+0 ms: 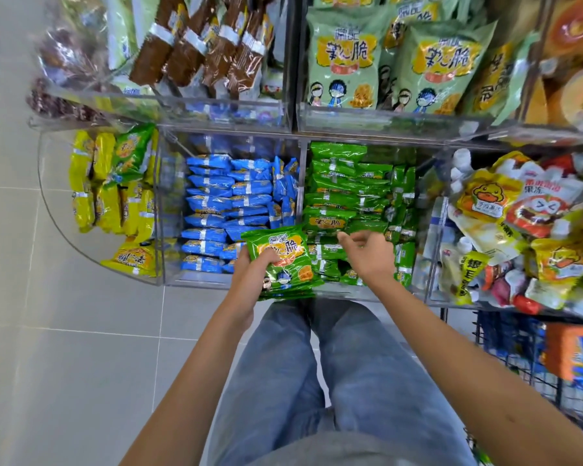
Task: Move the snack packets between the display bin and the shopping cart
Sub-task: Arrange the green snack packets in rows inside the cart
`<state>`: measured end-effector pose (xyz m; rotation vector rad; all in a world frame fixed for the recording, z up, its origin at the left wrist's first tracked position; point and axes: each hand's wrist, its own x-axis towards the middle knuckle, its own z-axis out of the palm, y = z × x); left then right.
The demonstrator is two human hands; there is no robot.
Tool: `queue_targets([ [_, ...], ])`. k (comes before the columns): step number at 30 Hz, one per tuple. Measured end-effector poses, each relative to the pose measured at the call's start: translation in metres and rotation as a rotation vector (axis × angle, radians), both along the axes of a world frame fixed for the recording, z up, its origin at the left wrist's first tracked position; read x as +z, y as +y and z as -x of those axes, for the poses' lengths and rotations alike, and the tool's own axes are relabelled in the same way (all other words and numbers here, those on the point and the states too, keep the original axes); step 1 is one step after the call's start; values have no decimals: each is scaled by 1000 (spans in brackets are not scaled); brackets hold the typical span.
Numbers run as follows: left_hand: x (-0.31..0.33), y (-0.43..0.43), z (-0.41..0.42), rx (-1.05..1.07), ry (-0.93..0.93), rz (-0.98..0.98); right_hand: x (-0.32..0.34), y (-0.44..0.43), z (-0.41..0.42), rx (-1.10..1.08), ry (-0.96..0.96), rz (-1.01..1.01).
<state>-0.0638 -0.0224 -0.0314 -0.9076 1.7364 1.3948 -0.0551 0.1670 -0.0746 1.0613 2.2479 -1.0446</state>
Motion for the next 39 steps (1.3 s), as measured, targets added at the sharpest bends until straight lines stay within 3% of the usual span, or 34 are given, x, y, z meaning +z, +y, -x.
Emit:
queue_targets([
  [3, 9, 8, 2, -23, 68, -15, 28, -9, -10, -77, 85, 417],
  [5, 13, 14, 2, -111, 102, 1, 40, -16, -17, -65, 58, 588],
  [9, 17, 18, 1, -257, 173, 108, 39, -15, -23, -87, -22, 649],
  [14, 7, 10, 0, -202, 151, 161, 35, 20, -19, -283, 53, 764],
  [16, 1, 3, 0, -133, 145, 155, 27, 32, -17, -292, 87, 622],
  [19, -6, -3, -2, -79, 140, 142, 11, 34, -12, -122, 172, 310],
  [23, -19, -7, -7, -27, 136, 114, -23, 13, -7, -64, 225, 195],
  [29, -25, -4, -15, 26, 142, 43, -51, -15, -10, 25, 101, -191],
  [39, -12, 11, -18, -10, 172, -51, -29, 3, -29, -65, 97, 1],
])
